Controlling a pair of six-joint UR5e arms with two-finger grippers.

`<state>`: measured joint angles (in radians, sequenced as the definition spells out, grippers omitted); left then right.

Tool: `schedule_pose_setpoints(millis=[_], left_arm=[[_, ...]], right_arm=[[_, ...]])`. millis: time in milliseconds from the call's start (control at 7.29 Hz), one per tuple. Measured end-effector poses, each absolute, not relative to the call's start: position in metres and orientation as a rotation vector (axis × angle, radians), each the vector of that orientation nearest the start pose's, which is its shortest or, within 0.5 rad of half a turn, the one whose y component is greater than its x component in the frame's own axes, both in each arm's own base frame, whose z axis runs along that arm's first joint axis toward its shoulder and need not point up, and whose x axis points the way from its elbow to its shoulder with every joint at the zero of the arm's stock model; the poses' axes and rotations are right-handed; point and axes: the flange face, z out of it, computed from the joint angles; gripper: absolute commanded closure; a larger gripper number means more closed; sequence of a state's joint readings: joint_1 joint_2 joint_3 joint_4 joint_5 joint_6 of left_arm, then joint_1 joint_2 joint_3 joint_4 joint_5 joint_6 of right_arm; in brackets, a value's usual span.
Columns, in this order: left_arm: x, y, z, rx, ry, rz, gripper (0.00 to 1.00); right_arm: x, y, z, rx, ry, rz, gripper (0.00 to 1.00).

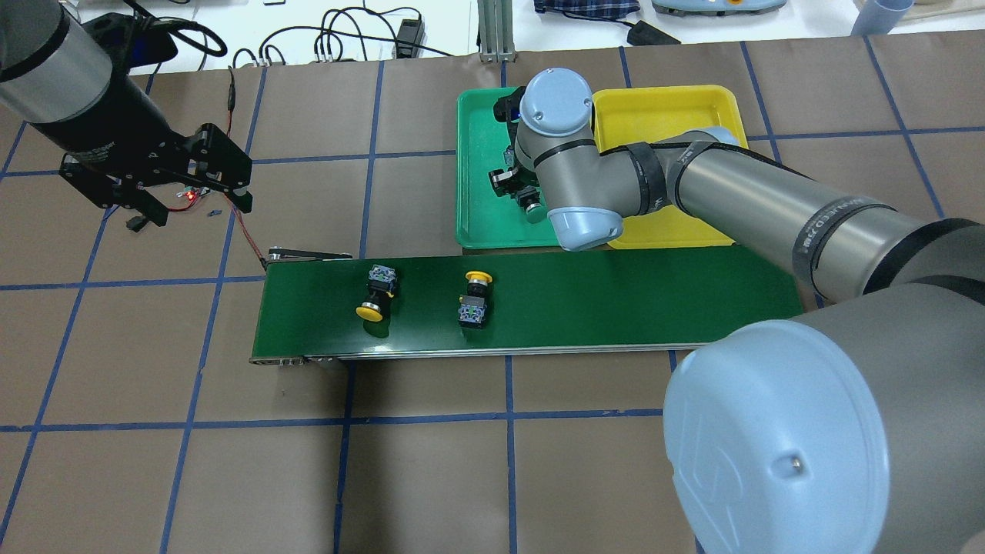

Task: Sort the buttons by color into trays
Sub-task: 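Lower the right gripper to the belt and grasp a yellow-capped button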

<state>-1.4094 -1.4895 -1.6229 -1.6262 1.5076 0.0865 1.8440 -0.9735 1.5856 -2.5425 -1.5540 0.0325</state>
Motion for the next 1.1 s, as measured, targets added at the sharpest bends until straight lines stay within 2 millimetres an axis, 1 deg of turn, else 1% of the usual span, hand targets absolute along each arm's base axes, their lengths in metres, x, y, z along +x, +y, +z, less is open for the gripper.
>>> schedule_pose_setpoints(millis=[137, 274, 412, 549, 686, 823, 960, 1098], left_arm=[[-0.065, -0.469, 0.498, -0.121, 3.204, 0.025, 0.0], [-0.065, -0.469, 0.499, -0.121, 3.206, 0.021, 0.0], [-0.067, -0.469, 0.499, -0.121, 3.209, 0.022, 0.0], [-0.067, -0.468, 0.499, -0.121, 3.21, 0.024, 0.0], [-0.067, -0.468, 0.499, -0.119, 3.208, 0.028, 0.0], [-0.067, -0.467, 0.499, -0.118, 3.206, 0.032, 0.0], [-0.067, -0.467, 0.498, -0.117, 3.205, 0.037, 0.0], [-0.066, -0.468, 0.496, -0.115, 3.201, 0.044, 0.0]], right_arm=[[0.316, -0.622, 0.261, -0.363, 2.985, -0.586, 0.0], [0.316, -0.611, 0.297, -0.367, 2.976, -0.605, 0.0], [0.315, -0.594, 0.332, -0.375, 2.984, -0.572, 0.0], [0.312, -0.571, 0.362, -0.373, 3.001, -0.507, 0.0], [0.308, -0.552, 0.381, -0.343, 3.022, -0.427, 0.0], [0.304, -0.538, 0.384, -0.286, 3.043, -0.348, 0.0], [0.3, -0.525, 0.373, -0.224, 3.061, -0.279, 0.0], [0.297, -0.512, 0.354, -0.171, 3.073, -0.228, 0.0]])
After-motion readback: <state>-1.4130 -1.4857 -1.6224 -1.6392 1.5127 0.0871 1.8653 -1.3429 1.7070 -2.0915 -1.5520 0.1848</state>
